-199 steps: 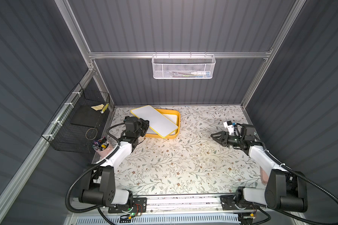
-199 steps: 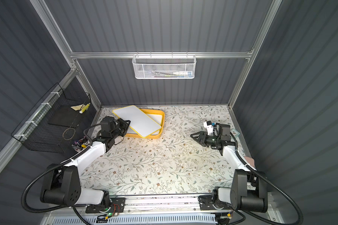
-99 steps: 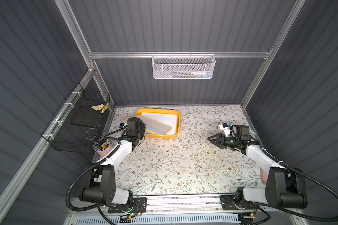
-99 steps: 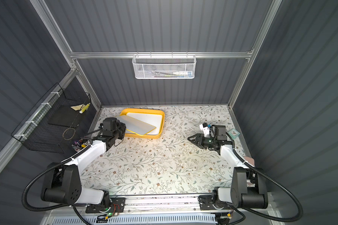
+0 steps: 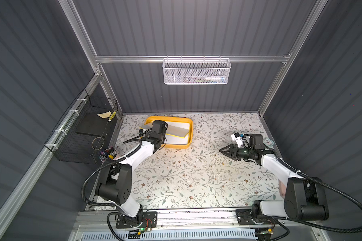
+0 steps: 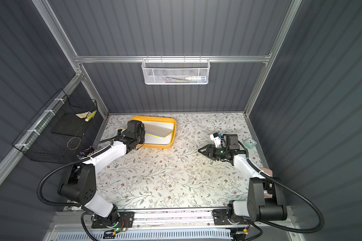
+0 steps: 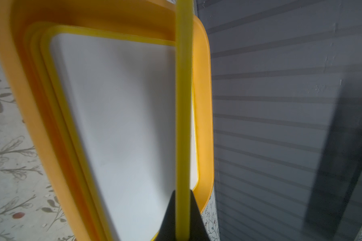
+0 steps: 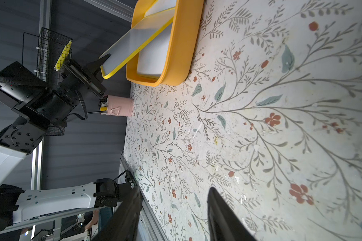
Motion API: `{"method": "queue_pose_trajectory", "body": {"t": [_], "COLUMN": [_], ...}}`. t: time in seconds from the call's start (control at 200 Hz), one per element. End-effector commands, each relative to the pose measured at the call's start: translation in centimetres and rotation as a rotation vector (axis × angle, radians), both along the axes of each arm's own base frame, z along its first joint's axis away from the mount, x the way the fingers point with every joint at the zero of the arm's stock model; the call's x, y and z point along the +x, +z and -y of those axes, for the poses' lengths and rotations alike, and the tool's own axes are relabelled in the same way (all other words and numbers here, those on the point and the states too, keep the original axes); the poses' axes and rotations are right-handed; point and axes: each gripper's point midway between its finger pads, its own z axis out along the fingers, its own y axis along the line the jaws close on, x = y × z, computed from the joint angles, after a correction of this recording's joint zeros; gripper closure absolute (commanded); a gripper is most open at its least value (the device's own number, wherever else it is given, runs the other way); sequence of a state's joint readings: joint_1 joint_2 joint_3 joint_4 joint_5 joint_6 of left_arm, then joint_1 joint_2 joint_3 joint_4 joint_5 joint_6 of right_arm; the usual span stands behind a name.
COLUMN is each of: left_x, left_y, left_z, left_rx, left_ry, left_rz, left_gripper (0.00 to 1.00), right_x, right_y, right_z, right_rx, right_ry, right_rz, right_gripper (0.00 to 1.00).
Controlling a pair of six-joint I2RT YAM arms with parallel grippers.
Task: Put the whiteboard into the storage box
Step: Place the whiteboard in the storage box.
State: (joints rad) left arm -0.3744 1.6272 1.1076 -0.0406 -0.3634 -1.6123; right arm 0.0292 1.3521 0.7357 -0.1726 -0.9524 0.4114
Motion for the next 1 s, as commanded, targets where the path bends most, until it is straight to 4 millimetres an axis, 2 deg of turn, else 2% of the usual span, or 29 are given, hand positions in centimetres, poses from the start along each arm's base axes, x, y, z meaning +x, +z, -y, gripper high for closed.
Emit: {"method": "queue_pose_trajectory", "body": {"t": [0.0, 0.275, 0.455, 0.535, 0.661, 0.731, 0.996], "left_x": [0.0, -0.2, -0.7, -1.1, -2.1, -2.3, -2.8], "left_y": [-2.2, -3.9, -5.8, -6.4, -7.3, -7.1, -5.7], "left_z": [0.0, 0.9, 1.6, 1.5, 1.3, 1.1, 0.9], "left_rx": [0.002, 0.025, 0.023, 0.047, 0.078, 0.116, 0.284], "left_ry": [0.047, 0.078, 0.092, 0.088, 0.066, 0.042, -0.095], "left_rz": [-0.06, -0.076, -0.109, -0.132, -0.154, -0.143, -0.129], "left_gripper": [1.0, 1.0, 0.87, 0.78, 0.56, 0.42, 0.22], "right_x": [0.2, 0.2, 0.2, 0.3, 0.3, 0.5, 0.8], "right_y": [0.3, 0.3, 0.1, 0.1, -0.1, -0.1, -0.7], "right_z": [-0.3, -0.6, -0.8, -0.9, -0.9, -1.0, -1.1], "right_rx": [-0.006, 0.003, 0.021, 0.019, 0.019, 0.022, 0.011], "right_ry": [0.013, 0.025, 0.034, 0.04, 0.035, 0.038, 0.046], "right_rz": [0.015, 0.01, -0.004, -0.004, -0.009, -0.012, -0.027], "right_gripper": [0.47, 0.46, 0.46, 0.46, 0.46, 0.46, 0.46]}}
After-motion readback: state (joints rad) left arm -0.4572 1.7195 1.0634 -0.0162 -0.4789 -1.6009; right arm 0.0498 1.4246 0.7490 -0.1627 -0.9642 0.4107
